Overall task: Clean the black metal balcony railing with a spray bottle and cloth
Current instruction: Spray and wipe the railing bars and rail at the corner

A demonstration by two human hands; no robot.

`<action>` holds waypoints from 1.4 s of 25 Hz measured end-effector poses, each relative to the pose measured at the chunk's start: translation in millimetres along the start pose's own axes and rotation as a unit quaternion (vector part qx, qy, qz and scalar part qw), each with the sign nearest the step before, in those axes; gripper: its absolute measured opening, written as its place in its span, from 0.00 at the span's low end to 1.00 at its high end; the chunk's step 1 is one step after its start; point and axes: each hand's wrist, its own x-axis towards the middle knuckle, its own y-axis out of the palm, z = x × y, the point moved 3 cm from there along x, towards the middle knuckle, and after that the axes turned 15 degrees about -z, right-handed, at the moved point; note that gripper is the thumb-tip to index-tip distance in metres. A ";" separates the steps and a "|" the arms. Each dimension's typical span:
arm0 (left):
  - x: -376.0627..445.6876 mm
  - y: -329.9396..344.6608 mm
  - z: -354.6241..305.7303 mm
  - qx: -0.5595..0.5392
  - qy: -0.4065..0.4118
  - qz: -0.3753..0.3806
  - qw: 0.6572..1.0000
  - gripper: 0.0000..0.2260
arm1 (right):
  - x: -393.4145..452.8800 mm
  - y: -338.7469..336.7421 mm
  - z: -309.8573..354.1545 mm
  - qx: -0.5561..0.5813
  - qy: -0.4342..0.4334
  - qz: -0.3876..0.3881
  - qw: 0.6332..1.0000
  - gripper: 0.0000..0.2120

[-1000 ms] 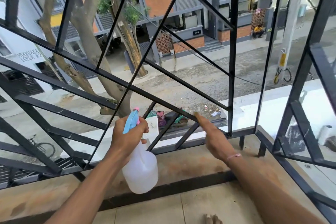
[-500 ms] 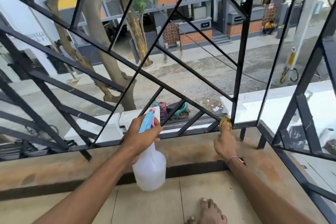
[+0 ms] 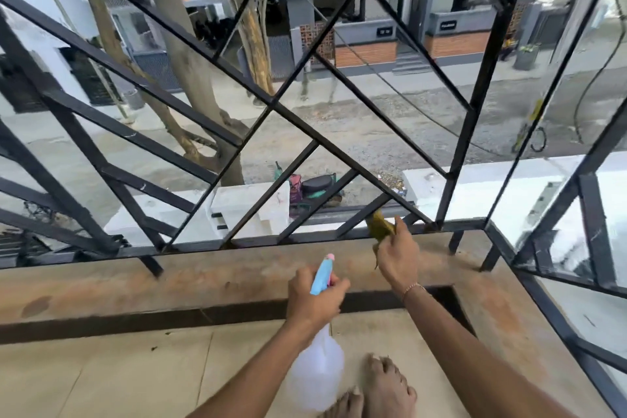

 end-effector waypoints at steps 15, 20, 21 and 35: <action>13.7 46.4 11.0 -0.043 -0.004 0.055 0.998 0.12 | 5.8 41.8 -0.5 -0.227 -0.220 0.123 0.941 0.13; 23.1 39.4 21.1 -0.015 0.018 0.041 0.999 0.10 | 26.8 -4.6 5.9 -0.075 -0.057 -0.127 0.987 0.10; 22.6 39.6 20.1 -0.016 0.016 0.038 0.999 0.10 | 18.1 0.7 4.7 -0.078 -0.072 -0.119 0.987 0.09; 25.6 39.1 23.2 0.004 0.040 0.026 0.999 0.12 | 25.3 -0.8 -25.4 -0.469 -0.504 0.141 0.712 0.31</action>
